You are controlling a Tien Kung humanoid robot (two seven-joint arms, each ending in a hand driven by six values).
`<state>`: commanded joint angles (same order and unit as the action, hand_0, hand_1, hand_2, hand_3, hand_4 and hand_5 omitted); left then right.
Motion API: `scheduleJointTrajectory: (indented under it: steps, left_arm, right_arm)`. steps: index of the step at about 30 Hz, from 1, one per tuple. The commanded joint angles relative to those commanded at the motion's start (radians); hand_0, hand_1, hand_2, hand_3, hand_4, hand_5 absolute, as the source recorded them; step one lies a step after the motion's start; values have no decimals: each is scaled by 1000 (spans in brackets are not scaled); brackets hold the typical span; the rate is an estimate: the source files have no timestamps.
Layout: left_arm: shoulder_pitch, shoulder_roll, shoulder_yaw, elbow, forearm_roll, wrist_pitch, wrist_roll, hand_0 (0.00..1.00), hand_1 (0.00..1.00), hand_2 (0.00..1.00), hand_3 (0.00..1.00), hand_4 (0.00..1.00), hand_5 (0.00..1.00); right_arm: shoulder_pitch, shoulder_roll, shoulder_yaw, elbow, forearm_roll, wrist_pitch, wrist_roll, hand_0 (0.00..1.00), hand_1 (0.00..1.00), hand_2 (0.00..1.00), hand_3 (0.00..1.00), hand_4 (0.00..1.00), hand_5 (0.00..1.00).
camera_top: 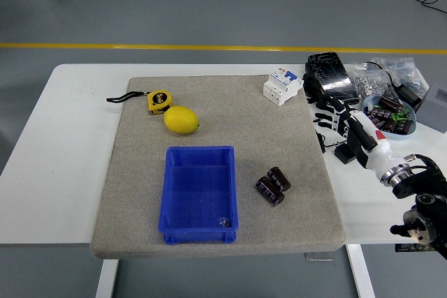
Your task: Pick up the battery,place it into the box
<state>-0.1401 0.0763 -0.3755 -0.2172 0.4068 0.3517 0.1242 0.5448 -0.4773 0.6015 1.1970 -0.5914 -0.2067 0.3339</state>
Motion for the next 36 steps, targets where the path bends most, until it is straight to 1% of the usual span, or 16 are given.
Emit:
scheduleJointTrajectory:
  steps: [13, 26, 31, 36]
  left_arm:
    - [5, 2, -2, 2, 5, 2, 0, 602, 585, 648, 583, 639, 599]
    - [-3, 1, 2, 1, -2, 2, -1, 603, 585, 647, 582, 639, 599]
    - [-4, -1, 4, 0, -5, 1, -2, 604, 586, 648, 582, 638, 598]
    - [-2, 1, -4, 0, 11, -2, 3, 602, 585, 648, 582, 637, 597]
  right_arm:
    - [-8, -2, 8, 2, 3, 1, -2, 836, 833, 880, 910, 998, 842]
    - [1, -8, 13, 3, -2, -2, -3, 835, 832, 878, 909, 998, 843]
    - [9, -22, 4, 5, -43, -9, -14, 834, 832, 878, 908, 998, 840]
    - [30, -55, -28, 10, -162, -26, -45, 826, 831, 874, 903, 998, 821]
